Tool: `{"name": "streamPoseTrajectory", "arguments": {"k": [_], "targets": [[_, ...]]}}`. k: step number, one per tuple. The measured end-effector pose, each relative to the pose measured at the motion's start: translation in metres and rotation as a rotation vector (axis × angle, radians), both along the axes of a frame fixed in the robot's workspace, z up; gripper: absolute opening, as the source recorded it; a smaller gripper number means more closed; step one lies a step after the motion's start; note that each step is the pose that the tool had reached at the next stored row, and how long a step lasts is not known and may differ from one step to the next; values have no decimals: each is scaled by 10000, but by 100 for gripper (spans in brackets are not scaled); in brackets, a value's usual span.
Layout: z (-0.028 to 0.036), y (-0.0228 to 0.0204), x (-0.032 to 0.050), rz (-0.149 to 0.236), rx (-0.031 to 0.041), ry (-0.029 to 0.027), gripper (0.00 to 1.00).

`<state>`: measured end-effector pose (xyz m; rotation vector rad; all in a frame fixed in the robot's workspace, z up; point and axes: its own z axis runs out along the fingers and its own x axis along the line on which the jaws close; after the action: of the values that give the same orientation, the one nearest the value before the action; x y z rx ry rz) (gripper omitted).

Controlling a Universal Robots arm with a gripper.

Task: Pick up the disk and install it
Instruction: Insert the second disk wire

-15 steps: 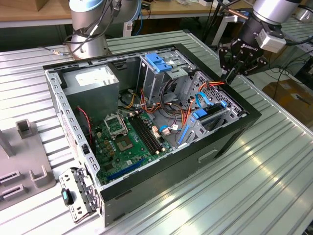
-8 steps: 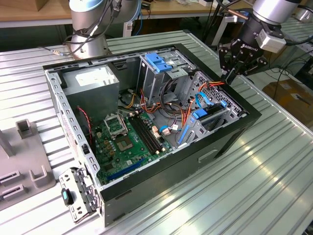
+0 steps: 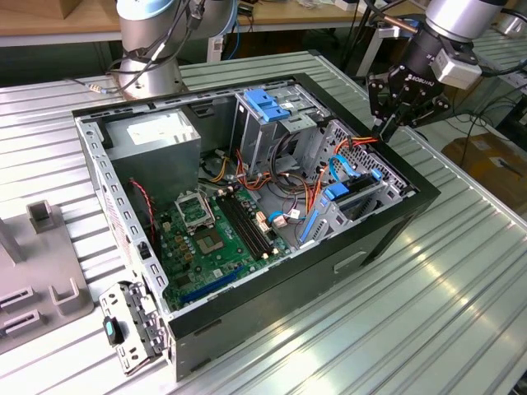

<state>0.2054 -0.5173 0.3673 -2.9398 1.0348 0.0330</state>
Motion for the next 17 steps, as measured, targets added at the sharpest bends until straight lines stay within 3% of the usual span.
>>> {"name": "streamPoseTrajectory", "arguments": {"k": [2, 4, 14, 17], "targets": [[0, 0, 0, 0, -1, 0, 25], [0, 0, 0, 1, -1, 0, 16], [1, 0, 0, 3, 2, 0, 16], [37, 0, 0, 2, -3, 0, 16]]}}
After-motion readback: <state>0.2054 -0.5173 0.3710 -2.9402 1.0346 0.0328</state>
